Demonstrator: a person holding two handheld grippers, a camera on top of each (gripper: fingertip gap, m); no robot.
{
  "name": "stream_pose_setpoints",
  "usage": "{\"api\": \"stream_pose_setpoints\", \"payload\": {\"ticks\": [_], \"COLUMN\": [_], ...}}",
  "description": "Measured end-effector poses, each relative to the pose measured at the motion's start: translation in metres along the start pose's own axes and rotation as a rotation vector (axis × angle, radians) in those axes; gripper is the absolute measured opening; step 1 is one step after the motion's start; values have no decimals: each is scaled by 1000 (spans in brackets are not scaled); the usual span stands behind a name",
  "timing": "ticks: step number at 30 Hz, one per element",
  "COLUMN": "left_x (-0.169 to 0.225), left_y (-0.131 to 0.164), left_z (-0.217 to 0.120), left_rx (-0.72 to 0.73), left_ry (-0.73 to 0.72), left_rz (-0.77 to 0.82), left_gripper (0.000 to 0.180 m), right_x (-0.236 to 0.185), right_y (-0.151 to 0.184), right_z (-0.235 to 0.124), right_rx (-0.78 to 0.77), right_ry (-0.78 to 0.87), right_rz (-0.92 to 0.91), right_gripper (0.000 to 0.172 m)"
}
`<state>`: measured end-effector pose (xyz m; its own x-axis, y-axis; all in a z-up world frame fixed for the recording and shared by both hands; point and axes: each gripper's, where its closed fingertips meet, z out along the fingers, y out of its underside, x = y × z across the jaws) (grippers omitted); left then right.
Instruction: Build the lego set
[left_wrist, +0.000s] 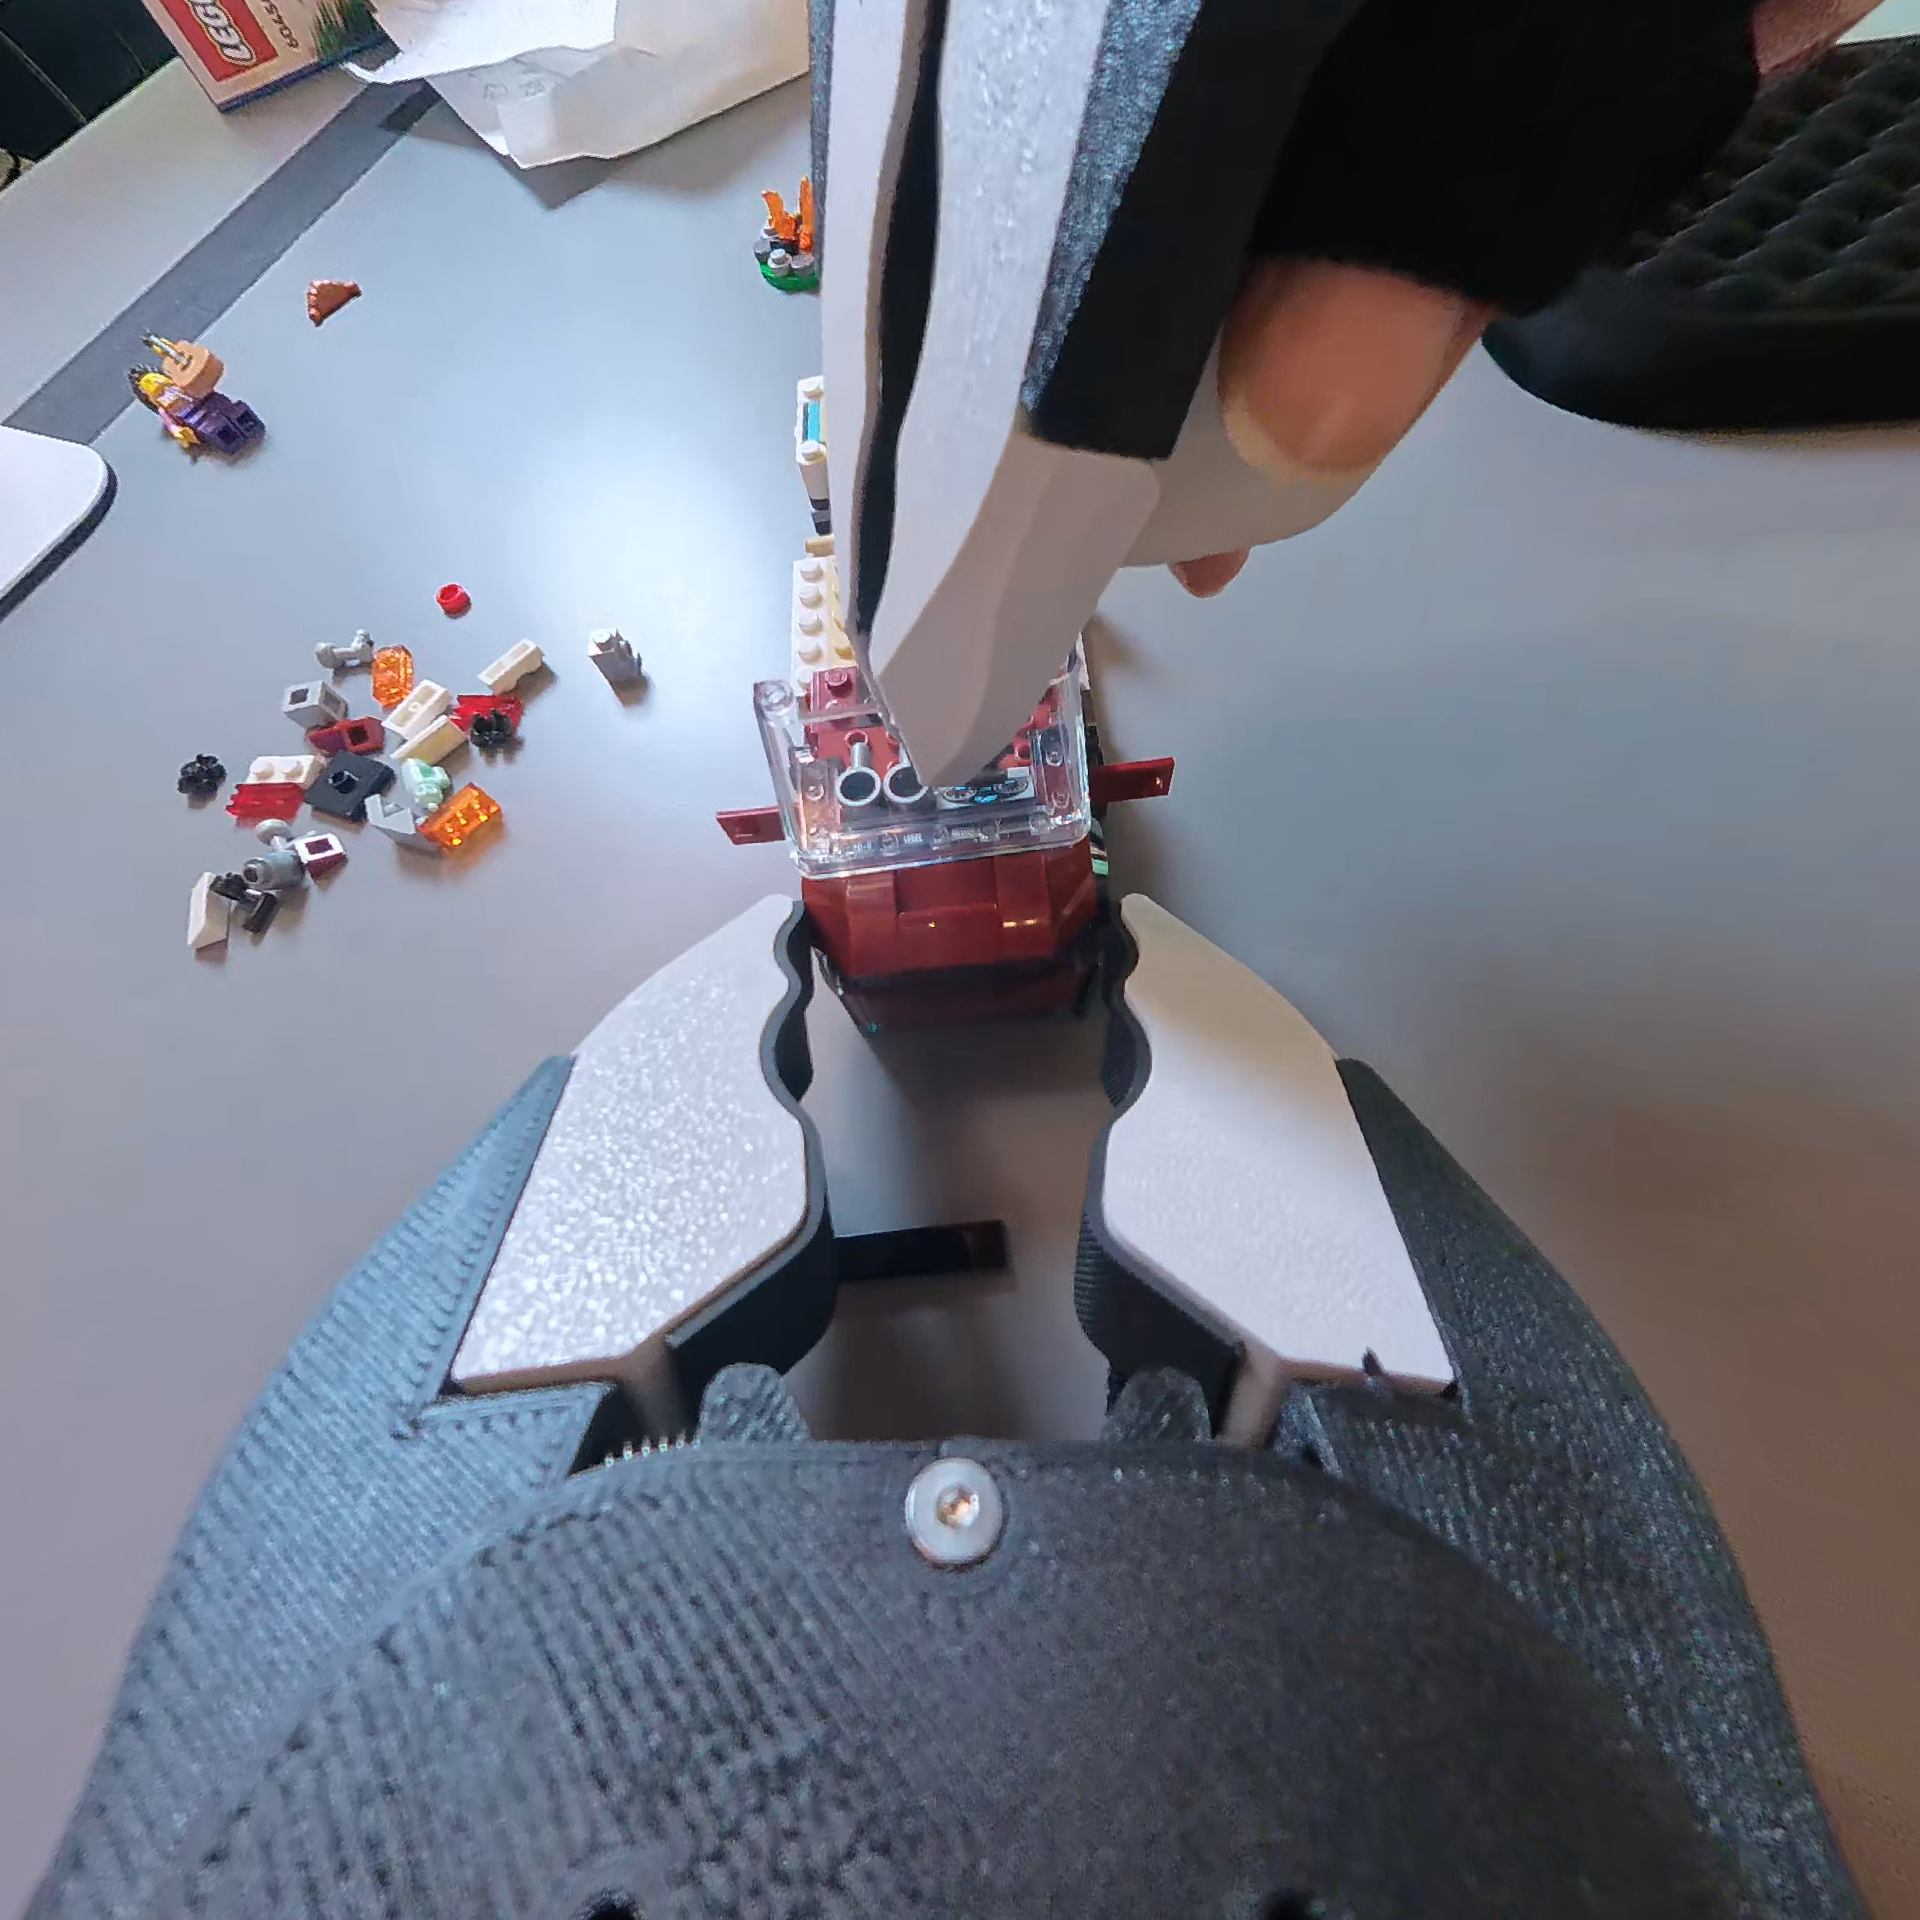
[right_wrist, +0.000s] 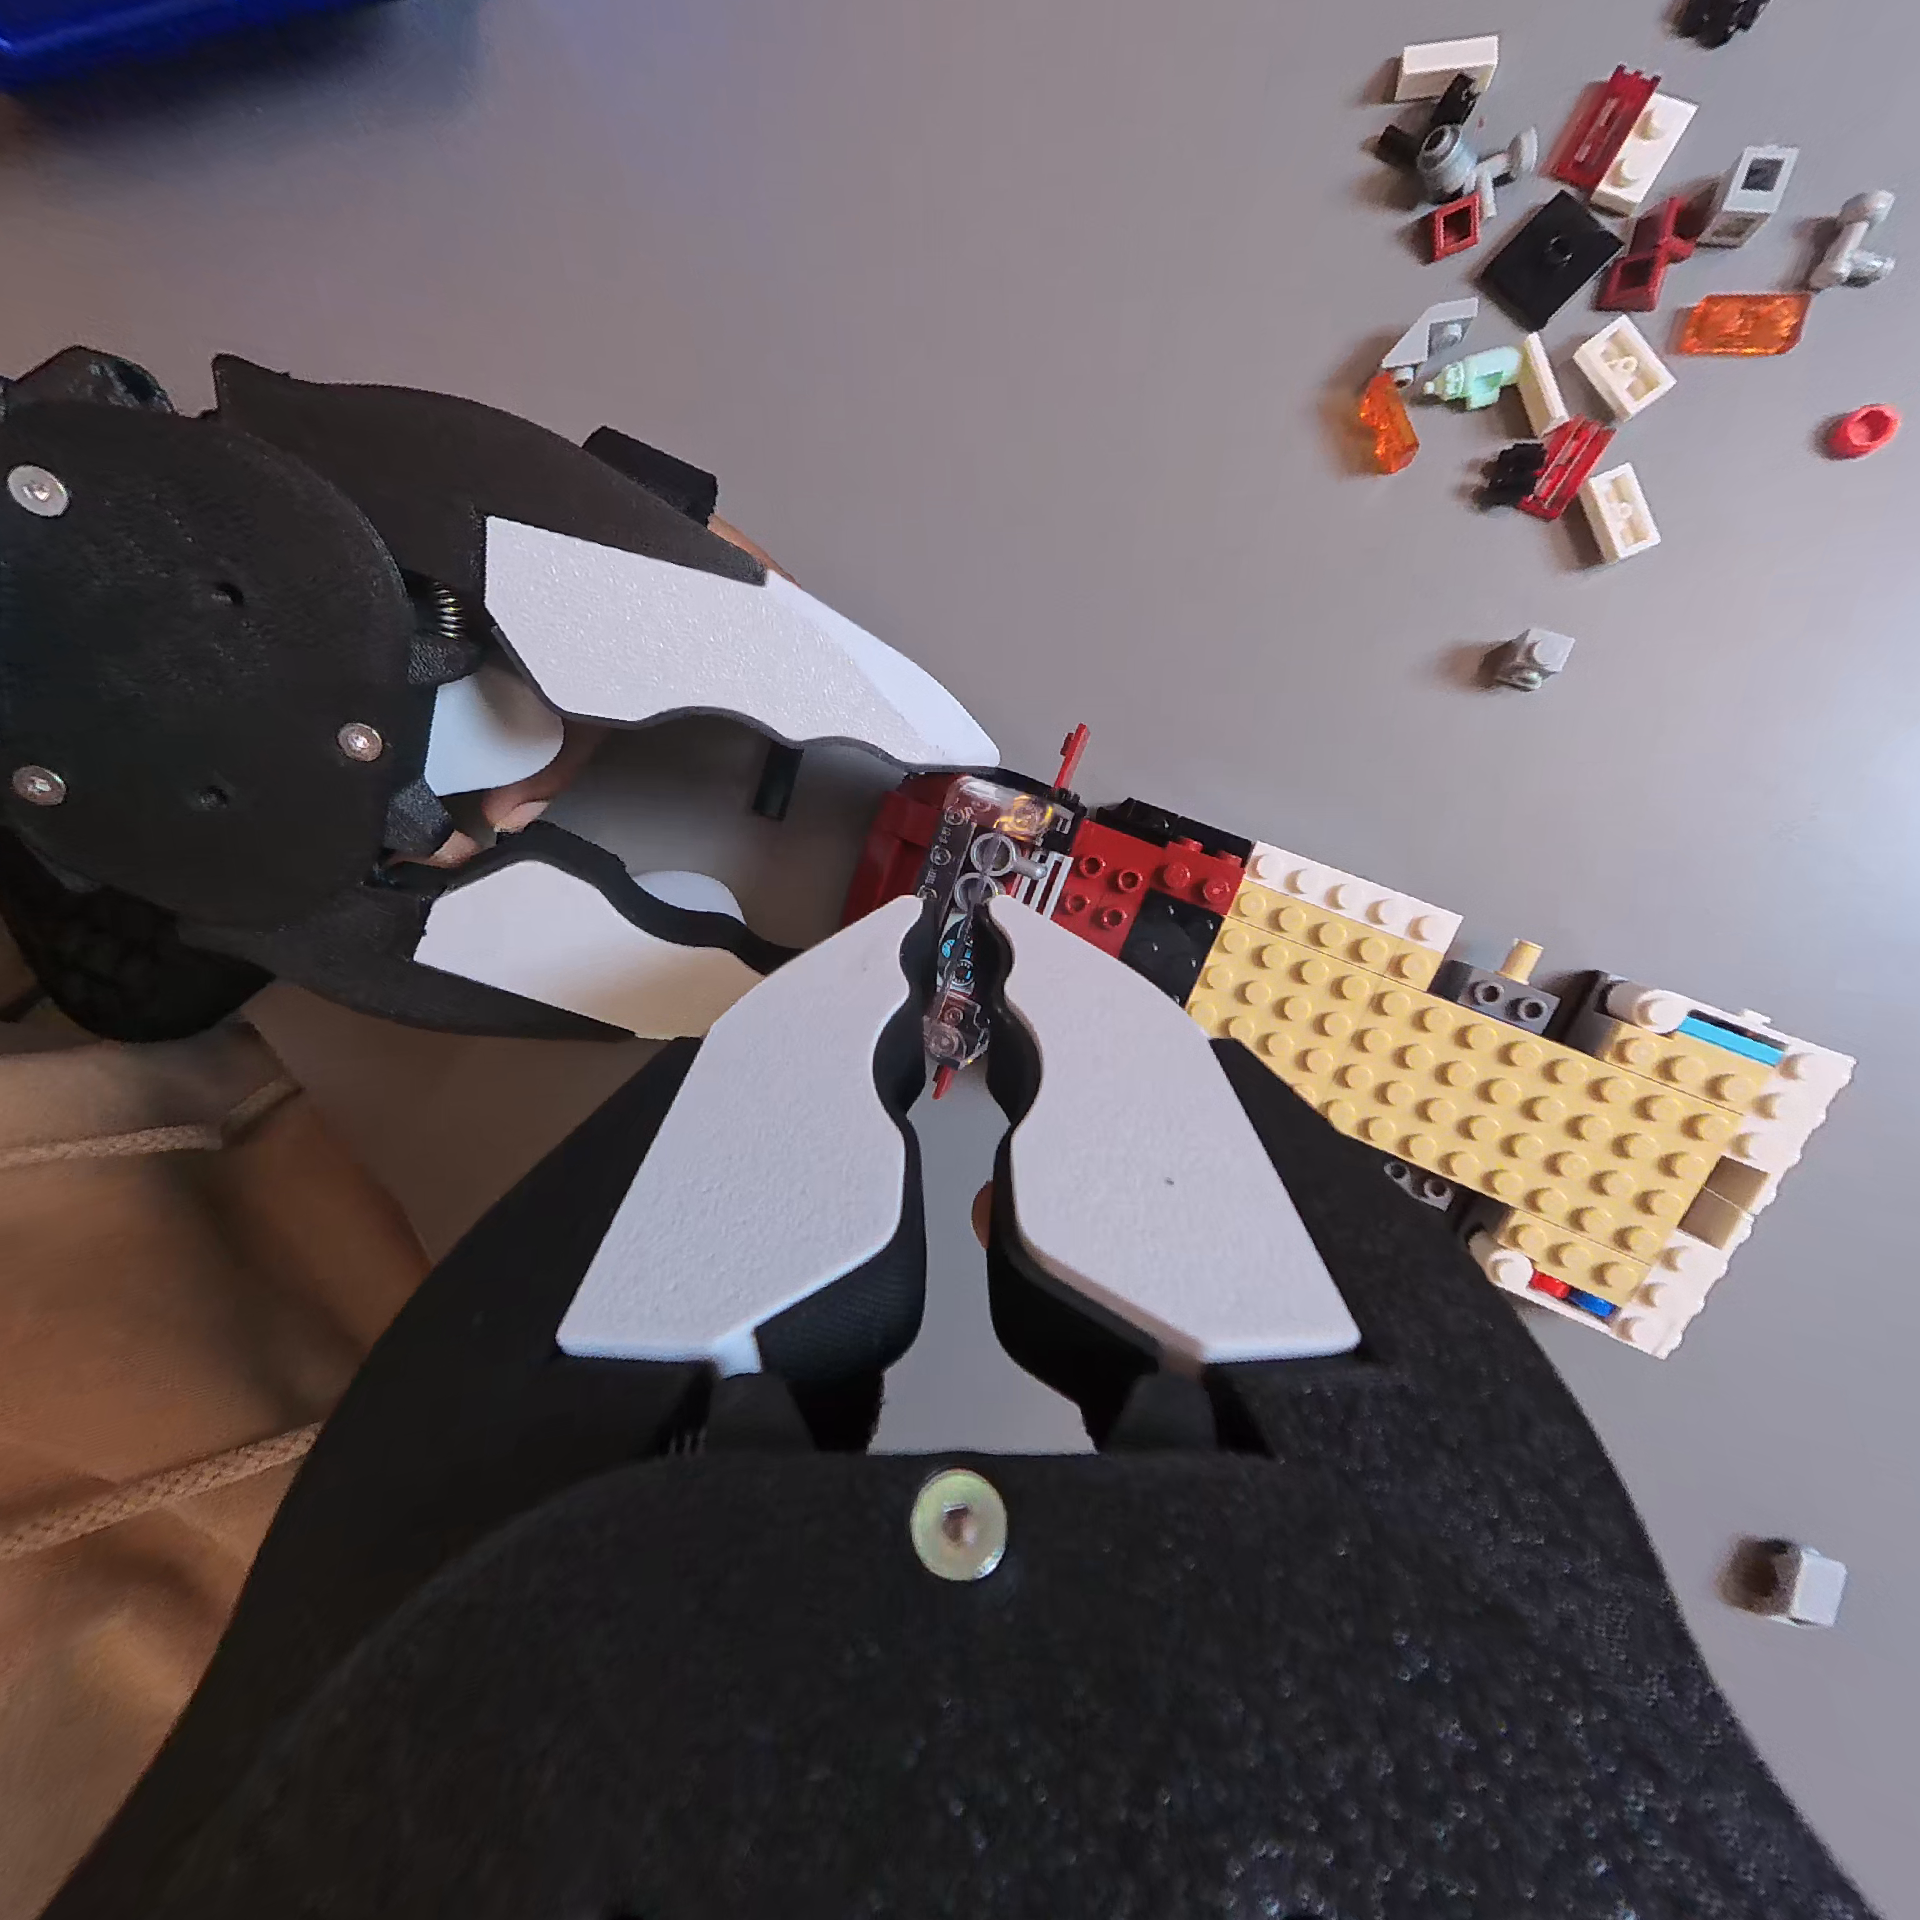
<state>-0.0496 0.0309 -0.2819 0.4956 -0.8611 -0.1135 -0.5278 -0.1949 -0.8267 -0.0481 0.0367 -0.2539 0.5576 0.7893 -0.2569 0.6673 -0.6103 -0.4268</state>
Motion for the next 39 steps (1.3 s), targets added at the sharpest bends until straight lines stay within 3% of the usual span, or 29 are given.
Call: {"api": "stream_pose_setpoints", "payload": {"ticks": [9,26,39], "left_x": [0,-1,-1], "left_y": [0,1,1], "left_z": [0,0,0], "left_rx": [-2,-12,-6], "left_ry": [-5,-13,-10], "left_rz": [2,-7,-16], "left_gripper": [54,53,52], "right_x": [0,-1,-2], "right_y": [2,-1,-1], "right_z": [0,2,2], "right_rx": [-79,-85,-35], "right_ry": [22,114,-30], "right_rz": [-2,-61,138], "right_gripper": [7,5,4]}}
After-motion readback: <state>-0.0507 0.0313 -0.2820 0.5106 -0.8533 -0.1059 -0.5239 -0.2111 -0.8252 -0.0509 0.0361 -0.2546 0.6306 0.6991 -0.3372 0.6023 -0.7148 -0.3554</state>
